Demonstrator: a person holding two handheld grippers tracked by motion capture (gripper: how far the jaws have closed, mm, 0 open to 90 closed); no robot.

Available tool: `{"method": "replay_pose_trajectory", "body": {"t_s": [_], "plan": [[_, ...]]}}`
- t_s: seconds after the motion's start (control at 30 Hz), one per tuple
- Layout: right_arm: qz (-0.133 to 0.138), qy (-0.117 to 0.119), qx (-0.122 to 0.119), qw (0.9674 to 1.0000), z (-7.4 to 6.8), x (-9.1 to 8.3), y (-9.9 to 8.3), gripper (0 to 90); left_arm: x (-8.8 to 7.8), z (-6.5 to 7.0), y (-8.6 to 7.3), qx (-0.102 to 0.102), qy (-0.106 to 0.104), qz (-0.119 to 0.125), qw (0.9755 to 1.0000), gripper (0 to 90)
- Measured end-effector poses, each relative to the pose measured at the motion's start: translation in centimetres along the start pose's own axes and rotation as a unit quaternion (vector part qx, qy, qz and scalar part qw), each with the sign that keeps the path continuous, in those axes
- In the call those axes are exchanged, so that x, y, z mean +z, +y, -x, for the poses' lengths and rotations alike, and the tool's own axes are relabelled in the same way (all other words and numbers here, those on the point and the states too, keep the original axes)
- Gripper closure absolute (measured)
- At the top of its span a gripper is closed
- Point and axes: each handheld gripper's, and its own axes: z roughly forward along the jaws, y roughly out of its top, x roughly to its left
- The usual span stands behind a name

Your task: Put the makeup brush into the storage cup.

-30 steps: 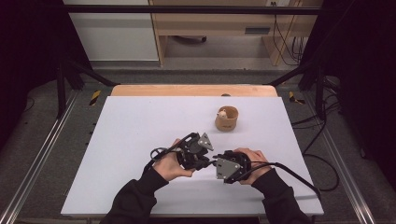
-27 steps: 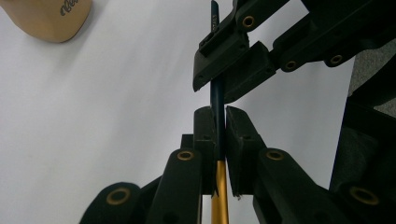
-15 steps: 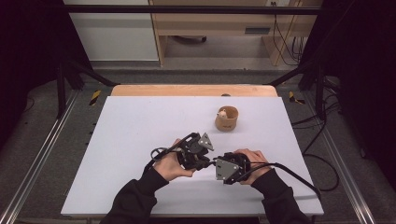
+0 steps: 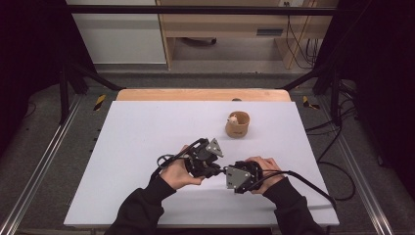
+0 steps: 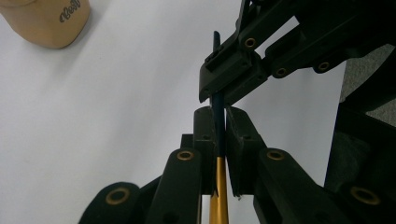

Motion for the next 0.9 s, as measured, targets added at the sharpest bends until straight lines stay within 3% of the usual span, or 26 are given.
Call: {"method": "replay_pose_trajectory", "body": {"t_s": [0.07, 0.27, 0.4, 0.53, 0.8, 0.9], "plan": [[0.003, -0.002, -0.003, 1.0, 0.1, 0.0, 0.0, 83.9, -0.1, 0.0, 0.0, 0.001, 0.0, 0.003, 1.0, 82.5], [0.008, 0.009, 0.02, 0.9997, 0.1, 0.0, 0.0, 84.0, -0.6, -0.3, -0.3, -0.006, -0.002, 0.02, 0.9998, 81.1], [0.003, 0.012, 0.015, 0.9998, 0.1, 0.3, -0.1, 84.0, -1.4, -0.7, -0.6, -0.002, 0.01, 0.029, 0.9995, 74.7], [0.004, 0.017, 0.024, 0.9996, 0.0, 0.4, -0.1, 84.0, -2.1, -1.2, -1.1, -0.012, 0.029, 0.038, 0.9988, 67.0], [0.008, 0.028, 0.046, 0.9985, 0.0, 0.2, -0.1, 84.0, -3.2, -2.5, -2.8, -0.052, 0.064, 0.073, 0.994, 53.0], [0.01, 0.035, 0.049, 0.9981, 0.0, 0.2, -0.2, 84.0, -3.7, -3.0, -3.5, -0.068, 0.079, 0.09, 0.9905, 47.9]]}}
